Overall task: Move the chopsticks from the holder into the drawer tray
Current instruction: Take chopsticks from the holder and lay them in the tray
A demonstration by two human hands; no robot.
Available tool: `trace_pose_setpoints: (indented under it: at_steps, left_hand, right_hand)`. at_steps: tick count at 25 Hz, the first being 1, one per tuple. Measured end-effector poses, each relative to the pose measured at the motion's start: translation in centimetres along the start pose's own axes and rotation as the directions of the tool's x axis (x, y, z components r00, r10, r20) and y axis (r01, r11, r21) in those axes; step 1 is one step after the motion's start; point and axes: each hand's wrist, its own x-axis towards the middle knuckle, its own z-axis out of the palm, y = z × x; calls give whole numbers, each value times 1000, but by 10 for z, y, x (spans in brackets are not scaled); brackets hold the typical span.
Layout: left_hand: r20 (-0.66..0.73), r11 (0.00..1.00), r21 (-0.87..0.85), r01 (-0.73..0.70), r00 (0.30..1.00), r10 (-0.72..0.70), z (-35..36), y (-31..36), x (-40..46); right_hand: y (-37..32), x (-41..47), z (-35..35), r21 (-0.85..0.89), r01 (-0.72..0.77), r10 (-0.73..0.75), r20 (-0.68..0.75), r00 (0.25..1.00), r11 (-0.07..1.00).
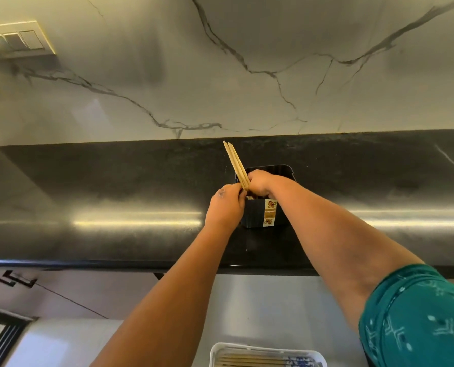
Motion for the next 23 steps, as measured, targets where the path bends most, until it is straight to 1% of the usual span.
trace_pose_setpoints:
  at_steps: [3, 4, 7, 8, 9, 10, 11, 12, 13, 14, 15, 16, 17, 18, 19, 20, 21, 22, 23]
  left_hand:
    - [8, 998, 27, 57, 998, -57, 5, -3, -8]
    - [5, 997, 28, 67, 998, -67, 6, -3, -9]
    - [3, 993, -5, 117, 993, -117, 1, 2, -10]
    - [1, 989, -35, 141, 990, -141, -1, 6, -11]
    - [3, 980, -95, 174, 985, -175, -5, 10, -14]
    - [6, 957, -191, 217, 975, -220, -10, 14, -21]
    - [14, 909, -320, 268, 960, -279, -17, 19, -31]
    - [39, 829, -452, 328, 936, -349, -22, 25, -44]
    - [83, 731, -560, 390, 904, -418, -25, 32, -60]
    - [135, 627, -640, 444, 868, -477, -27, 37, -79]
    - [189, 511, -708, 487, 828, -528, -29, 42, -101]
    - [253, 378, -761, 527, 779, -574, -32, 49, -123]
    - [317, 257, -795, 549, 739, -595, -34, 55, -144]
    - [347, 189, -820, 541, 731, -588, -35, 59, -166]
    - [341, 178, -843, 508, 760, -554, -35, 64, -185]
    - [322, 208, -856, 474, 802, -504, -35, 70, -205]
    - [328, 241, -849, 470, 827, -457, -33, 76, -224]
    - [371, 245, -826, 508, 816, -443, -29, 80, -239]
    - [444, 207, -784, 585, 762, -471, -23, 81, -249]
  right_hand:
    - [1, -5, -3, -73, 65, -69, -54, 996, 995]
    - [0, -9, -6, -65, 83, -88, -92, 992, 994]
    - [-10, -31, -21, 93, 149, -127, -216, 968, 984]
    - [-15, -42, -29, 115, 187, -149, -277, 949, 976]
    - [-22, -58, -37, 91, 236, -190, -357, 915, 967]
    - [-29, -75, -45, 38, 294, -248, -444, 861, 955]
    - [-37, -97, -53, -11, 361, -313, -524, 792, 932]
    - [-43, -120, -57, -40, 420, -361, -587, 725, 907]
    - [-46, -144, -57, -46, 457, -382, -629, 678, 888]
    - [-47, -168, -53, -43, 469, -380, -652, 655, 882]
    - [-44, -190, -41, -25, 453, -354, -661, 661, 891]
    - [-38, -210, -25, -6, 402, -307, -655, 690, 915]
    - [-30, -227, -2, 3, 312, -240, -631, 737, 950]
    - [-20, -240, 26, -9, 186, -154, -600, 785, 982]
    - [-10, -250, 53, -37, 58, -69, -568, 820, 998]
    - [0, -260, 84, -76, -34, -12, -536, 844, 997]
    - [11, -272, 116, -132, -70, -6, -500, 866, 989]
    - [21, -281, 144, -221, -61, -48, -454, 890, 973]
    - [31, -287, 169, -343, -35, -112, -400, 910, 939]
